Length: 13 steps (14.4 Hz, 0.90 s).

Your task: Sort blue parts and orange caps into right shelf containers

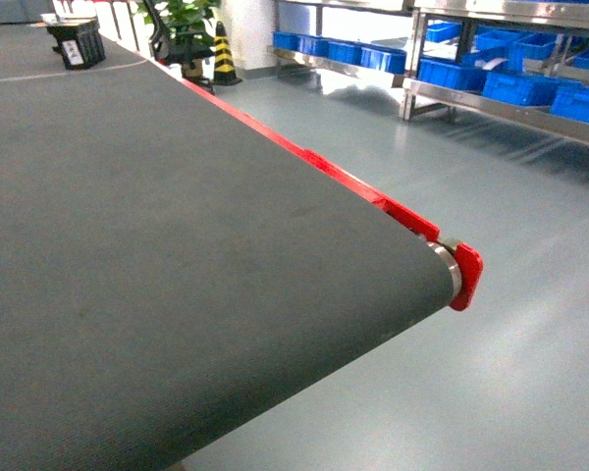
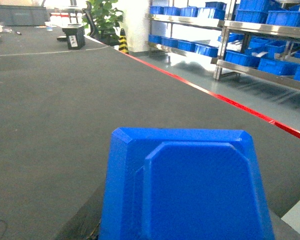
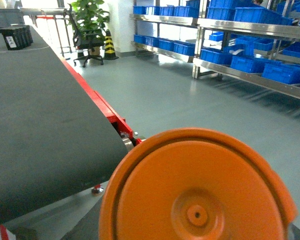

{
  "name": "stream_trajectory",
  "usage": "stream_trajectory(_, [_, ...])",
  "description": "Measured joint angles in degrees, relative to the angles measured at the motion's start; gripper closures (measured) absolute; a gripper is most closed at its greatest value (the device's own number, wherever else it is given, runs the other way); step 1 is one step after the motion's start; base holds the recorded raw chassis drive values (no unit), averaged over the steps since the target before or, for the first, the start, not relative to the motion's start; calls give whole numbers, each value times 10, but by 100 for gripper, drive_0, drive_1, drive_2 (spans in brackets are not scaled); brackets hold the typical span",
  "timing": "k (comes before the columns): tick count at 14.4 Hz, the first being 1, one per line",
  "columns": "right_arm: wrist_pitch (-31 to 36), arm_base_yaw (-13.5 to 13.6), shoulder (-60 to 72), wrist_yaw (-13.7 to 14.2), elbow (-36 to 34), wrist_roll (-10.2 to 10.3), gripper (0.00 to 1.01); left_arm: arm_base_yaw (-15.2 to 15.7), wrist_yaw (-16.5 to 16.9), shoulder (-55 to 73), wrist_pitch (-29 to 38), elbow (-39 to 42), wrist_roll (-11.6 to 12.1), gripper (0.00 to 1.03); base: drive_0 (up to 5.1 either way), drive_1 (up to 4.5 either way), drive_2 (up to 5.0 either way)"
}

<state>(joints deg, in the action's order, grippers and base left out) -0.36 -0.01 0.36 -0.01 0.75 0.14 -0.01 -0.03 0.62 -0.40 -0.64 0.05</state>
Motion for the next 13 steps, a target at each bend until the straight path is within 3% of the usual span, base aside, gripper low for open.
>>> stream_trajectory(13, [0, 0, 0, 0, 0, 0, 57, 0, 0, 0, 0, 0, 0, 61, -154, -154, -154])
